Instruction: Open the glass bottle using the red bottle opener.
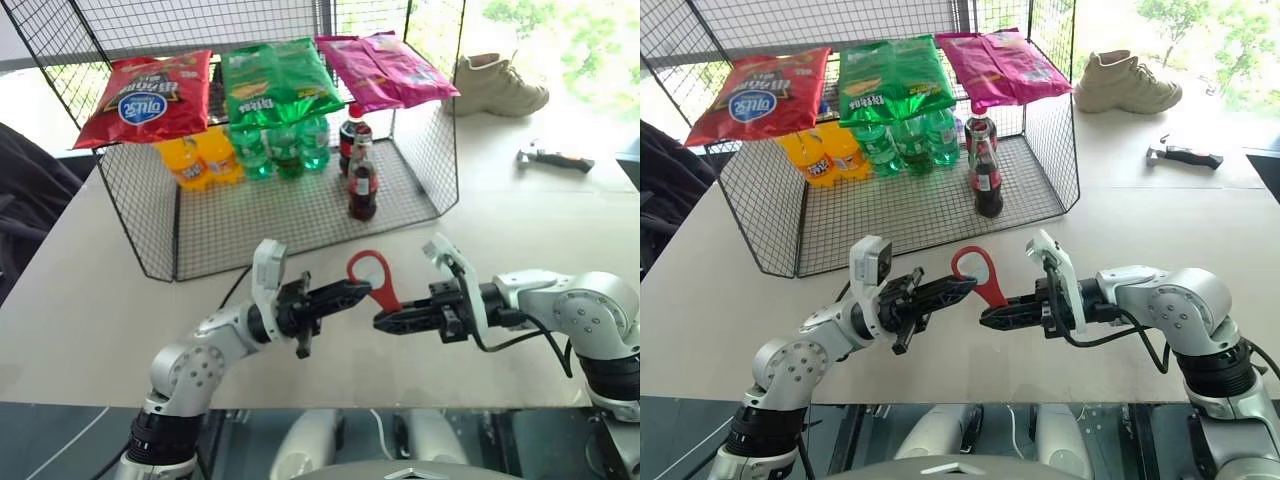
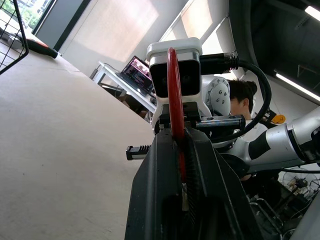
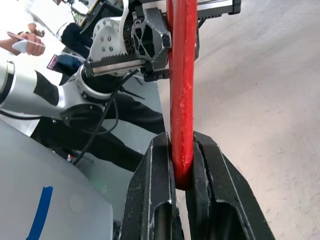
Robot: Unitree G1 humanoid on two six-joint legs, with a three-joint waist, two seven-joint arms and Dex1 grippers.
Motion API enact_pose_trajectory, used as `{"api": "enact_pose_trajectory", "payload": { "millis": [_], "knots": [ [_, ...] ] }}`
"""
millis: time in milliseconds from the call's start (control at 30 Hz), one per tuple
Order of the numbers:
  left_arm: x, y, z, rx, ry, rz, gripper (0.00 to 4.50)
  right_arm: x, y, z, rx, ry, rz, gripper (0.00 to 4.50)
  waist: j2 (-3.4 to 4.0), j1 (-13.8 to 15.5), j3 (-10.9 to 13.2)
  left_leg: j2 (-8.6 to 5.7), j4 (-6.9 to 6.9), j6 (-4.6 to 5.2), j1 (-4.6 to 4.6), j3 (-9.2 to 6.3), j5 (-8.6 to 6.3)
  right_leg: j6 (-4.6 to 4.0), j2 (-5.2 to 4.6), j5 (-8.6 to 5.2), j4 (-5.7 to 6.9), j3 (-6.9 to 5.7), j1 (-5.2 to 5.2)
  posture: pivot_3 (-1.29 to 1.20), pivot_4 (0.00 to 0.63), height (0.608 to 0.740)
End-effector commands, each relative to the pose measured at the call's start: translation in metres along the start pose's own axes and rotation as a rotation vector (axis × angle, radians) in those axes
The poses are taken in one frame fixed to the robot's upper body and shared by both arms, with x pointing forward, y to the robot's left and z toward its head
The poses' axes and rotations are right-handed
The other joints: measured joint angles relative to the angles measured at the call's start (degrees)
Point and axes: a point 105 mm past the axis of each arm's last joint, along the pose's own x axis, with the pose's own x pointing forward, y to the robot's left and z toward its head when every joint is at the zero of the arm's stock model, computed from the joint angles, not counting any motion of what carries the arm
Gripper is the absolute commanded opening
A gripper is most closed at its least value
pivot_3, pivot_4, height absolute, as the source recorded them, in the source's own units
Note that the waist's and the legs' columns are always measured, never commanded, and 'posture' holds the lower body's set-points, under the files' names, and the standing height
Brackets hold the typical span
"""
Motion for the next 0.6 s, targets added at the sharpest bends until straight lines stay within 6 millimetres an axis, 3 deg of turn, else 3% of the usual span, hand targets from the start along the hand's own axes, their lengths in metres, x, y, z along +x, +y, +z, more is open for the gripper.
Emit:
{"api": "enact_pose_trajectory", "payload": {
  "millis": [33, 200, 333, 500, 600],
  "knots": [
    [0.0, 0.009, 0.001, 0.06, 0.018, 0.065, 0.35, 0.008, 0.019, 0.004, -0.044, -0.021, 0.093, 0.02, 0.0, 0.0, 0.0, 0.0, 0.0, 0.0, -0.01, 0.0, 0.0, 0.0, 0.0, 0.0, 0.0, 0.0, -0.02, 0.0, 0.15, 0.732],
    [-0.001, 0.011, 0.012, 0.051, -0.031, 0.073, 2.46, 0.001, 0.009, 0.002, -0.05, -0.039, 0.012, 0.0, 0.0, 0.04, 0.0, 0.0, 0.0, 0.0, -0.04, -0.01, 0.0, 0.01, 0.0, 0.0, 0.0, -0.01, -0.04, 0.0, 0.15, 0.732],
    [-0.008, 0.02, 0.023, 0.11, -0.073, 0.143, 4.4, -0.028, -0.018, 0.006, -0.069, -0.115, -0.189, 0.0, 0.0, 0.08, 0.0, -0.01, 0.01, 0.0, -0.07, -0.02, 0.0, 0.01, 0.0, 0.0, -0.03, -0.03, -0.04, 0.0, 0.15, 0.732],
    [-0.015, 0.048, 0.03, 0.256, -0.077, 0.312, 4.46, -0.053, -0.05, 0.019, -0.166, -0.219, -0.423, 0.0, 0.0, 0.07, 0.01, 0.0, 0.0, -0.03, -0.05, 0.01, 0.02, 0.01, 0.01, 0.01, -0.03, -0.01, -0.03, 0.0, 0.15, 0.732],
    [-0.012, 0.076, 0.049, 0.413, -0.117, 0.488, 4.46, -0.068, -0.064, 0.054, -0.314, -0.408, -0.591, 0.0, 0.0, 0.11, 0.01, 0.0, 0.01, -0.24, -0.04, 0.01, 0.14, 0.01, 0.03, 0.01, -0.01, -0.01, -0.02, 0.0, 0.15, 0.732]
  ]
}}
